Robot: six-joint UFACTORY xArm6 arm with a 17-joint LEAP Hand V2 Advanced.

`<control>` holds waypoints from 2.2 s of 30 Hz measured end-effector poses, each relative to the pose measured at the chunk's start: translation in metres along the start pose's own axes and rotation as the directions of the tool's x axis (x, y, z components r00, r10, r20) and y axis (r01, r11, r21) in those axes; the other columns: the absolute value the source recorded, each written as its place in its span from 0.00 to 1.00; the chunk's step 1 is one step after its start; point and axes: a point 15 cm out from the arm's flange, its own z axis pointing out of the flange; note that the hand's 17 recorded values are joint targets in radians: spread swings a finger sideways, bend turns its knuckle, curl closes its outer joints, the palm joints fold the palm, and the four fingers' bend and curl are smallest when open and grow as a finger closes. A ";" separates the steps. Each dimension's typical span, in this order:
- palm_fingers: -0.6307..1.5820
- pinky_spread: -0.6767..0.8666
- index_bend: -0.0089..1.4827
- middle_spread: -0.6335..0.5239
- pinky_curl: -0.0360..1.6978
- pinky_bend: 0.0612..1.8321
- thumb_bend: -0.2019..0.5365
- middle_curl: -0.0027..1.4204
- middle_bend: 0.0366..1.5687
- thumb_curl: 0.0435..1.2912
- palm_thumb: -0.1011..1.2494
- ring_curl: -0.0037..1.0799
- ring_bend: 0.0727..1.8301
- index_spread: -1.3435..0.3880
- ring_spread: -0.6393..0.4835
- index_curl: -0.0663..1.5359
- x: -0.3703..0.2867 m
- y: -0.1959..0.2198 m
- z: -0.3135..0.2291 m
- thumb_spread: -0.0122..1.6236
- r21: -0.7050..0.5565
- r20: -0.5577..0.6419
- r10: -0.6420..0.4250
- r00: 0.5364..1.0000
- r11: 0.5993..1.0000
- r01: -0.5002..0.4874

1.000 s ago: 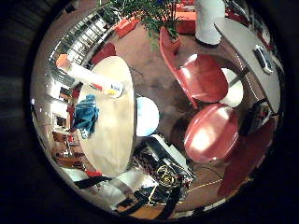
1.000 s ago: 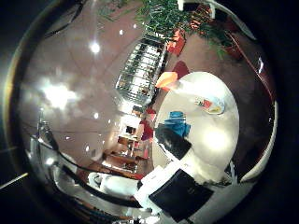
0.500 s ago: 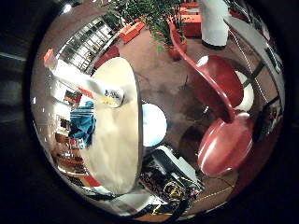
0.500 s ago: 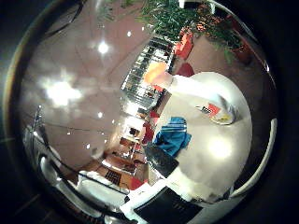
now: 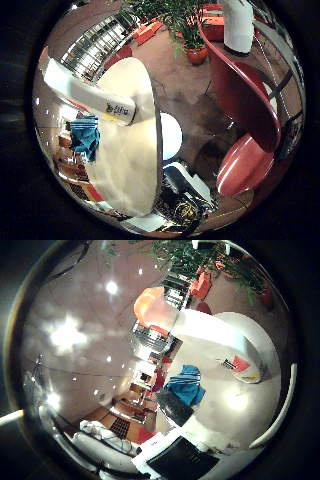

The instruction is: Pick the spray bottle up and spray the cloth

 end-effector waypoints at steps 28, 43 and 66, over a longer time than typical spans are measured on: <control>0.70 0.38 0.13 0.43 0.20 0.33 0.27 0.34 0.34 0.26 0.65 0.37 0.45 0.62 0.42 0.24 -0.072 -0.012 0.125 0.65 -0.062 0.136 -0.070 0.988 0.995 0.079; 0.87 0.25 0.62 0.45 0.37 0.64 0.26 0.49 0.74 0.36 0.85 0.54 0.67 0.62 0.41 0.50 -0.123 -0.006 0.176 0.64 -0.084 0.189 -0.080 0.979 0.992 0.097; 0.81 0.33 0.78 0.47 0.62 0.63 0.25 0.46 0.88 0.50 0.86 0.60 0.79 0.66 0.42 0.51 -0.184 0.004 0.175 0.60 -0.201 0.112 -0.204 0.973 0.954 0.224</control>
